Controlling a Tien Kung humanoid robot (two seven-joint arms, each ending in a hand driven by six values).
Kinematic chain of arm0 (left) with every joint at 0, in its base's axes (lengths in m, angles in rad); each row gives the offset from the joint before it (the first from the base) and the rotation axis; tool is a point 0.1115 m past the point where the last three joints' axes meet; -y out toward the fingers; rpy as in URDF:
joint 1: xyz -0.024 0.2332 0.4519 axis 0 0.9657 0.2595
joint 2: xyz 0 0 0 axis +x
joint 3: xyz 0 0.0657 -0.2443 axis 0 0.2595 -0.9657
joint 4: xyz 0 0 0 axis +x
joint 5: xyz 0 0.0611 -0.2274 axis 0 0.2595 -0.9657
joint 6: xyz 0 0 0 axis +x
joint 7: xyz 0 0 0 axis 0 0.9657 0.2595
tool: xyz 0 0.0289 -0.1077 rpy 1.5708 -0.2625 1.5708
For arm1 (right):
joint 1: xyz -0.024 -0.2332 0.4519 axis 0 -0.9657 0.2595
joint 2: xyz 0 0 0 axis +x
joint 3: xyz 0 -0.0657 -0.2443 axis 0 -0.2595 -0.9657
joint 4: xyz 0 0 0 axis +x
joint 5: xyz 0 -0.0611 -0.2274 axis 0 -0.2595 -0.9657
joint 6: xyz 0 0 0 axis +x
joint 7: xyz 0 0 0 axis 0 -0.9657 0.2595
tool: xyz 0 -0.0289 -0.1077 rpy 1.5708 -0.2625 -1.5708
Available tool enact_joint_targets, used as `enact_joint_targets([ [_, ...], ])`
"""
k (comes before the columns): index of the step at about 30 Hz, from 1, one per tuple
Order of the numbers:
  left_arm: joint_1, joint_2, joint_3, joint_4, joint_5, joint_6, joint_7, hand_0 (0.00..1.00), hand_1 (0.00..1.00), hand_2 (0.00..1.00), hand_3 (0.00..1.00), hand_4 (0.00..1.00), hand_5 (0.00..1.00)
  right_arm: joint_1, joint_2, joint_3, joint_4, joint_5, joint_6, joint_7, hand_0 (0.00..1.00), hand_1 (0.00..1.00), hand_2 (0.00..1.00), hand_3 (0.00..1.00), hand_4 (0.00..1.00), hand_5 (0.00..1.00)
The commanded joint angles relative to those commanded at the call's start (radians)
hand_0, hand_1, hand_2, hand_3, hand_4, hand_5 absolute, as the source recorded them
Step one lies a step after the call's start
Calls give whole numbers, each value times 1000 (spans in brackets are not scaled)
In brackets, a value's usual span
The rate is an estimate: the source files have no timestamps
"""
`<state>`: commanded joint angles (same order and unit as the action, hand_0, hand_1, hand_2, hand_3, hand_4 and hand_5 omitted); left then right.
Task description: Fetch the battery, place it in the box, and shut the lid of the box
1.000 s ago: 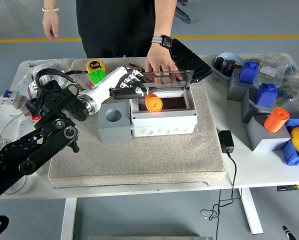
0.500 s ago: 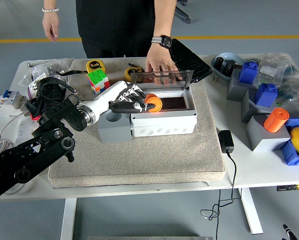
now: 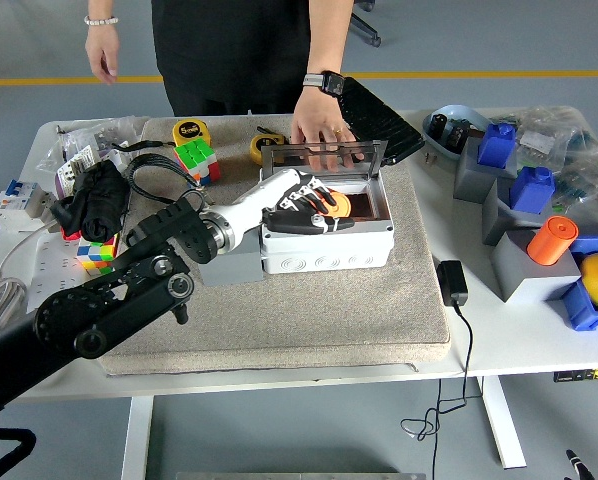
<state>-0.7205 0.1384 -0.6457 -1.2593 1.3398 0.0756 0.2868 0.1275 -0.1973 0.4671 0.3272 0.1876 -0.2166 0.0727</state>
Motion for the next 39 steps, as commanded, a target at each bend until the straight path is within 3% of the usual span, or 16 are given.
enact_joint_targets([
  [6, -60, -88, 41, 67, -44, 14, -29, 443, 643, 614, 613, 998, 579, 4, -1, -8, 3, -1, -2, 2, 716, 653, 637, 576, 983, 592],
  [11, -81, -138, 53, 107, -92, 24, -62, 452, 645, 617, 620, 998, 579, 6, 0, -17, 1, 7, -2, 3, 716, 652, 637, 576, 983, 591],
  [16, -81, -136, 32, 75, -98, 26, -64, 452, 645, 617, 620, 998, 579, 6, 0, -14, 2, 7, -3, 3, 716, 652, 637, 576, 983, 591],
  [25, -49, -100, -72, 30, -83, 43, -72, 437, 643, 617, 615, 998, 568, 3, 1, -10, 1, 6, -2, 2, 716, 652, 637, 576, 981, 587],
  [32, -41, -84, -86, 65, -73, 40, -69, 437, 646, 618, 615, 998, 565, 3, 1, -9, 2, 4, -2, 2, 717, 652, 637, 574, 981, 587],
  [39, -37, -86, -39, 101, -67, 19, -52, 458, 656, 624, 612, 998, 563, 5, 2, -7, 2, 4, -1, 2, 717, 652, 637, 575, 981, 587],
])
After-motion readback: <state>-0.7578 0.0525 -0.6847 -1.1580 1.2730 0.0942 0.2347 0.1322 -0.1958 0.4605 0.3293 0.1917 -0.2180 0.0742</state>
